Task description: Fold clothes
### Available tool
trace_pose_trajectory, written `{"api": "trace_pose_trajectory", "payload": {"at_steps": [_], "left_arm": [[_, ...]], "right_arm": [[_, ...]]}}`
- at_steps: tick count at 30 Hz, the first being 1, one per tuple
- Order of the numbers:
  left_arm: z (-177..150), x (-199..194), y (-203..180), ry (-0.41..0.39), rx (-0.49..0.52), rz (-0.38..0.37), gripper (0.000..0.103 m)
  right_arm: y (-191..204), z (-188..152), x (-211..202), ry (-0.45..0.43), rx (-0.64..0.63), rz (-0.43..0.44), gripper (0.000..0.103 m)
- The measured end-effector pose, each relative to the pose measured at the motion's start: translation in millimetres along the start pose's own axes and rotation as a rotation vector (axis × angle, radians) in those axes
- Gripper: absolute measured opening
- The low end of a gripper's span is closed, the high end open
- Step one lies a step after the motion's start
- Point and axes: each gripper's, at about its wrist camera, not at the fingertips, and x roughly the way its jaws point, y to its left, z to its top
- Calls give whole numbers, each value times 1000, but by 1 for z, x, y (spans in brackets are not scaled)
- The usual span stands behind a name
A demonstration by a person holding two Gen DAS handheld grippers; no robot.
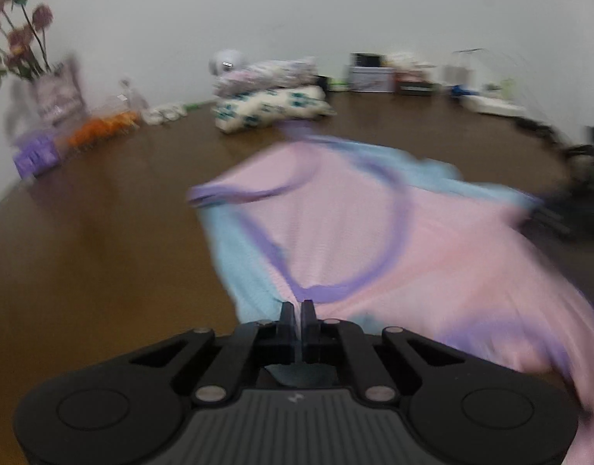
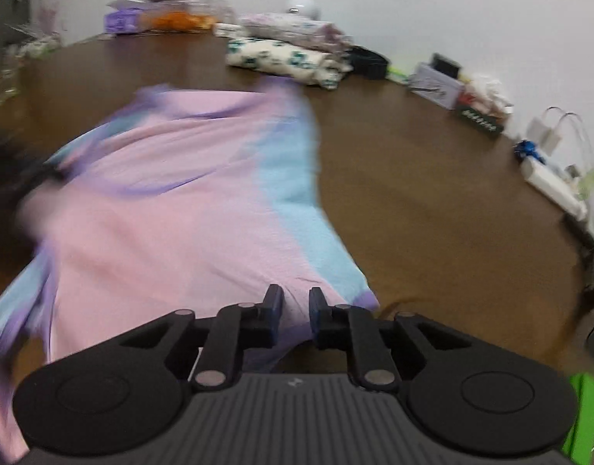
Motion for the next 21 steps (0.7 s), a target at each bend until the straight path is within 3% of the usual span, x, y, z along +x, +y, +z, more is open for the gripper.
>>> {"api": "trace_pose_trajectory", "payload": {"at_steps": [3, 4, 6, 7, 8, 10, 13, 17, 21], "left_arm": [[-9, -32, -15, -4, 14, -155, 9], [-5, -39, -12, -34, 17, -149, 12], [6, -45, 3, -98, 11, -69, 35], [8, -38, 12, -105, 13, 2, 62], [10, -32, 22, -112, 14, 72, 70], [15, -20, 40, -122, 13, 196, 68], [16, -1, 61, -102, -23, 210, 68], [18, 5, 69, -101, -23, 129, 68], [20, 10, 50, -93, 55, 87, 68]], "right_arm": [[-3, 11, 15, -33, -39, -120, 31], [-4, 12, 9, -60, -32, -133, 30], [-7, 16, -4, -115, -18, -159, 31], [-9, 17, -12, -147, -8, -157, 38], [-8, 15, -27, -192, 9, -100, 51], [-5, 0, -53, -231, 42, 39, 57], [3, -36, -71, -204, 102, 172, 57], [13, -68, -73, -142, 107, 179, 57], [11, -80, -69, -119, 140, 158, 53]]}}
